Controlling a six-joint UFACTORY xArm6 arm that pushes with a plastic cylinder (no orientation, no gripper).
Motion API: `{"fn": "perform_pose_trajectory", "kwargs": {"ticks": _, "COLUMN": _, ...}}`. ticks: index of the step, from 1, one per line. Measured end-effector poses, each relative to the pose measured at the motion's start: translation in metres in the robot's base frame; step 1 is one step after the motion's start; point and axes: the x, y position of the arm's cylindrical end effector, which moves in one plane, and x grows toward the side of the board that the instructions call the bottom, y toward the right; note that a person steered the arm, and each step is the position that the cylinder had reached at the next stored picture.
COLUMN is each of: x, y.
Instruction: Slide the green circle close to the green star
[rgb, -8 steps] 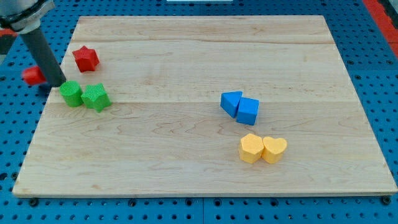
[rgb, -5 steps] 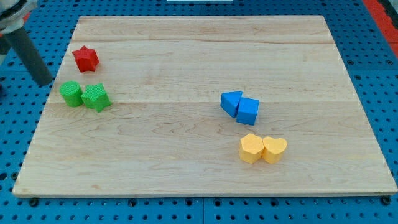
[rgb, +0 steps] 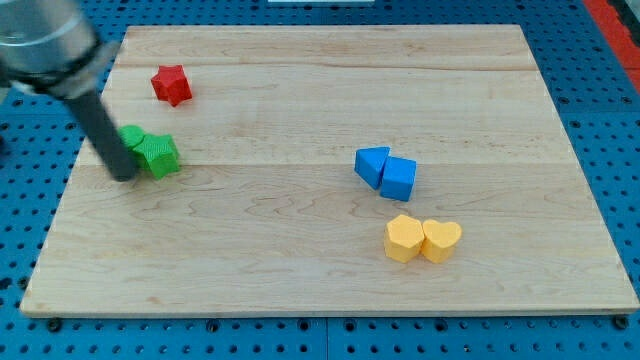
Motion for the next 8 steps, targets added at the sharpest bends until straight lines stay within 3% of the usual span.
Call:
{"fn": "perform_pose_trajectory", "kwargs": {"ticks": 2, "x": -0.022, "y": -0.095}}
{"fn": "perform_pose_trajectory", "kwargs": {"ticks": 3, "x": -0.042, "y": -0.032}}
{"fn": "perform_pose_trajectory", "kwargs": {"ticks": 4, "x": -0.029, "y": 0.041}}
{"fn": "perform_pose_trajectory", "kwargs": {"ticks": 5, "x": -0.002, "y": -0.029}}
{"fn": "perform_pose_trajectory", "kwargs": {"ticks": 6, "x": 0.086, "y": -0.026}}
{"fn": "perform_pose_trajectory", "kwargs": {"ticks": 7, "x": 0.116, "y": -0.016}}
{"fn": "perform_pose_trajectory", "kwargs": {"ticks": 8, "x": 0.116, "y": -0.016}}
